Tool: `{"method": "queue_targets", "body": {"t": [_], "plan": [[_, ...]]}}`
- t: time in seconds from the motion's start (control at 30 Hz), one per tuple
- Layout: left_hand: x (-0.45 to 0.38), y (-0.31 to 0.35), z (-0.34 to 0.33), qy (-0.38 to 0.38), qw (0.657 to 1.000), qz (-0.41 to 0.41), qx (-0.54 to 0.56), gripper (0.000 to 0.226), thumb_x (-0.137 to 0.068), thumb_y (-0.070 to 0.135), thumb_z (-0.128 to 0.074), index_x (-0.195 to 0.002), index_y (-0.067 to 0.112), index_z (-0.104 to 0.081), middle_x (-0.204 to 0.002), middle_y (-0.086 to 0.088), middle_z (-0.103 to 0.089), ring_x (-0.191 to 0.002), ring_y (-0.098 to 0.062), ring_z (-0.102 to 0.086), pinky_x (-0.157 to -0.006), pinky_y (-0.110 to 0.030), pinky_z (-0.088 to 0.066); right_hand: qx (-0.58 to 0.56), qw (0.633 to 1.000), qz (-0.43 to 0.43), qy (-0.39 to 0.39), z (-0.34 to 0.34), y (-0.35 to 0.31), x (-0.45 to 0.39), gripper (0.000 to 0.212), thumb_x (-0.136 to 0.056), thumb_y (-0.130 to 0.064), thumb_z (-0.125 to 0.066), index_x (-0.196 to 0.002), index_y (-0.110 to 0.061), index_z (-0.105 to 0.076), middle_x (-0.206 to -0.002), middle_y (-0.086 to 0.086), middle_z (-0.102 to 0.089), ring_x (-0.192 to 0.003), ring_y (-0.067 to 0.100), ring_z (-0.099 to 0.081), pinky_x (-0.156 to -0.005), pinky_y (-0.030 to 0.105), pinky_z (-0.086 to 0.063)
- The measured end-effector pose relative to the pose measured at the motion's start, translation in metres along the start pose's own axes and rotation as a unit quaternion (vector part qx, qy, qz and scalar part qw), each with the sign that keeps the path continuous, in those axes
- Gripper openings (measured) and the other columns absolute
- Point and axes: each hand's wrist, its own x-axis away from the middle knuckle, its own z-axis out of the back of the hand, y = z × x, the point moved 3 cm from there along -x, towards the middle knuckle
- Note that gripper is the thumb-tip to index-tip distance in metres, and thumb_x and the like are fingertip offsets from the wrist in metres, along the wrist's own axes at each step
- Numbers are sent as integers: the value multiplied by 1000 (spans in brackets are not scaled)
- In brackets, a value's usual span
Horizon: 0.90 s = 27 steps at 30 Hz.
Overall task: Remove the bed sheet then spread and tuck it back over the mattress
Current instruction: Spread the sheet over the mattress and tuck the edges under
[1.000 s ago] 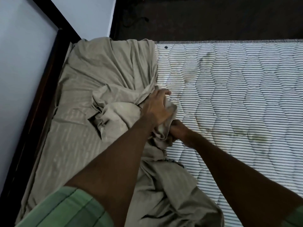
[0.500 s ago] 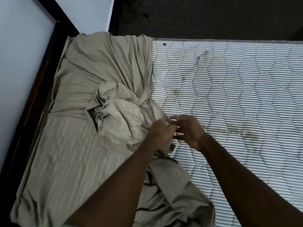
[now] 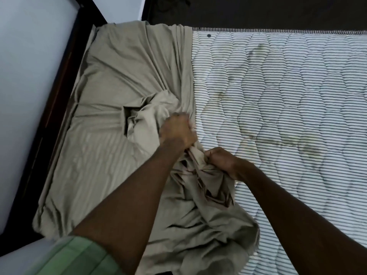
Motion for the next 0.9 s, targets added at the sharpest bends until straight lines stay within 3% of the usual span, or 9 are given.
{"method": "queue_targets", "body": {"t": [0.1,0.2,0.27,0.33,0.43,0.53,0.63,0.73,0.9], "plan": [[13,1,-14,-81,982,17,-171,42,-88,34,-69,-128,22,-60,-130,-7,-62,-123,-30,-60,-95,-42,-50,116,990,-51,-62,-2,4,10,17,-82,-10,-57,-72,-12,-70,-62,1,-65,-57,16,-61,-54,22,-49],[24,4,-31,-114,982,21,-152,46,-85,25,-73,-128,14,-62,-130,-10,-62,-122,-30,-61,-94,-40,-53,175,982,-46,-62,5,7,13,13,-76,-18,-64,-65,-14,-67,-61,-1,-62,-60,18,-57,-57,29,-48],[23,1,-34,-120,990,19,-74,36,-81,27,-74,-113,10,-70,-117,-12,-69,-111,-31,-67,-90,-38,-56,61,998,30,-7,5,3,12,5,-80,-11,-71,-78,-14,-73,-75,1,-68,-69,15,-60,-66,35,-53],[16,-4,-33,-118,991,38,60,20,-81,26,-69,-90,9,-74,-93,-9,-76,-94,-28,-73,-83,-37,-60,-54,991,114,41,-5,-7,14,28,-78,-6,-80,-104,-9,-70,-95,-1,-71,-81,8,-64,-75,27,-54],[2,-11,-26,-55,963,95,246,5,-82,22,-66,-82,17,-64,-82,-2,-76,-83,-24,-74,-83,-40,-61,-67,979,158,111,-37,-16,1,44,-66,-19,-86,-106,-14,-68,-94,-4,-74,-84,12,-70,-74,32,-58],[-10,-13,-14,16,1000,22,11,46,-78,42,-76,-116,23,-57,-119,-5,-64,-111,-27,-61,-93,-41,-53,-5,956,163,243,-62,-23,-10,29,-80,-13,-71,-108,-16,-69,-97,6,-75,-91,29,-70,-75,42,-55],[-15,-13,-11,-2,974,-50,-220,56,-87,48,-67,-133,18,-60,-135,-10,-53,-130,-31,-46,-103,-46,-42,2,953,178,246,-84,-23,-11,29,-89,-10,-60,-117,-17,-66,-100,10,-74,-95,36,-68,-80,45,-54],[-21,-18,-10,33,960,-63,-269,37,-94,33,-60,-126,14,-67,-130,-10,-62,-129,-30,-49,-104,-44,-41,162,942,207,208,-90,-11,-2,41,-93,-18,-57,-133,-26,-59,-103,13,-74,-97,39,-68,-81,47,-55],[-26,-58,7,98,987,130,-5,36,-103,35,-51,-120,7,-67,-125,-18,-67,-120,-39,-62,-93,-43,-50,507,838,159,125,-59,12,13,44,-101,-45,-52,-144,-37,-50,-115,9,-69,-109,35,-67,-83,40,-51]]}}
